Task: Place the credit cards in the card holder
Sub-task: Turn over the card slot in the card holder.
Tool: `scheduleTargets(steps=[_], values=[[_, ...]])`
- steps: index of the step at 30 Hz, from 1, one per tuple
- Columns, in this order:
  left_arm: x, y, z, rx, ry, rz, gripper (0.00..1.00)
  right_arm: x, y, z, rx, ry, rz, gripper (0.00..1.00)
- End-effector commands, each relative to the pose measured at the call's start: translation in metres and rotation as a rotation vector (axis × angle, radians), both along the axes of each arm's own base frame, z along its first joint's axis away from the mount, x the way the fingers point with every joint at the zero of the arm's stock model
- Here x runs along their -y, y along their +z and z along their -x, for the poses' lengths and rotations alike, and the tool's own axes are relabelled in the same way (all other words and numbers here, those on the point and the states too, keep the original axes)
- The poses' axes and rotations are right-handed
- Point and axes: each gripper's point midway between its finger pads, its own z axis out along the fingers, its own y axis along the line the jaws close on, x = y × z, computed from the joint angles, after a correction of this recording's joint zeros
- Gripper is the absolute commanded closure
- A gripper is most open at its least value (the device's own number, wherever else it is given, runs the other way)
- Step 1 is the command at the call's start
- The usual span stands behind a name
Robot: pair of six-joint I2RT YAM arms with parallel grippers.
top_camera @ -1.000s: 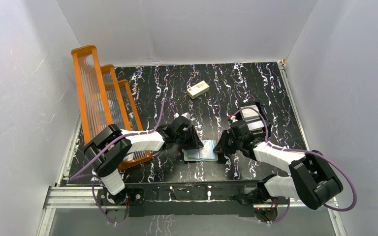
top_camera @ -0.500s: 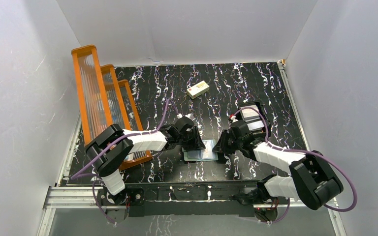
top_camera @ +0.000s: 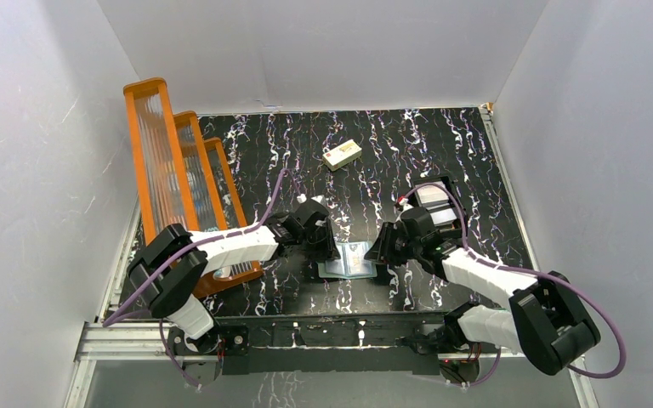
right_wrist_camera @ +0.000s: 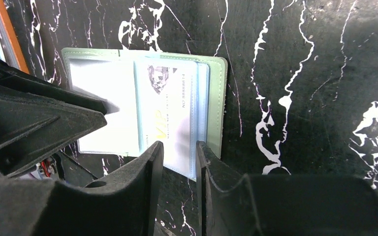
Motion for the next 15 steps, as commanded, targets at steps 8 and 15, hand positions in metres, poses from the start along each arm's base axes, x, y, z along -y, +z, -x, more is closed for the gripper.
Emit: scheduleTargets(steps=[8,15], values=[[-0.023,-0.026,0.011,-0.031,-0.007,-0.076,0.80,-0.027,0.011,-0.008,0.020,0.056,-0.131,0.64],[-0.023,-0.032,0.012,-0.037,-0.011,-0.085,0.80,-0.034,0.018,-0.007,0.039,0.079,-0.182,0.71]])
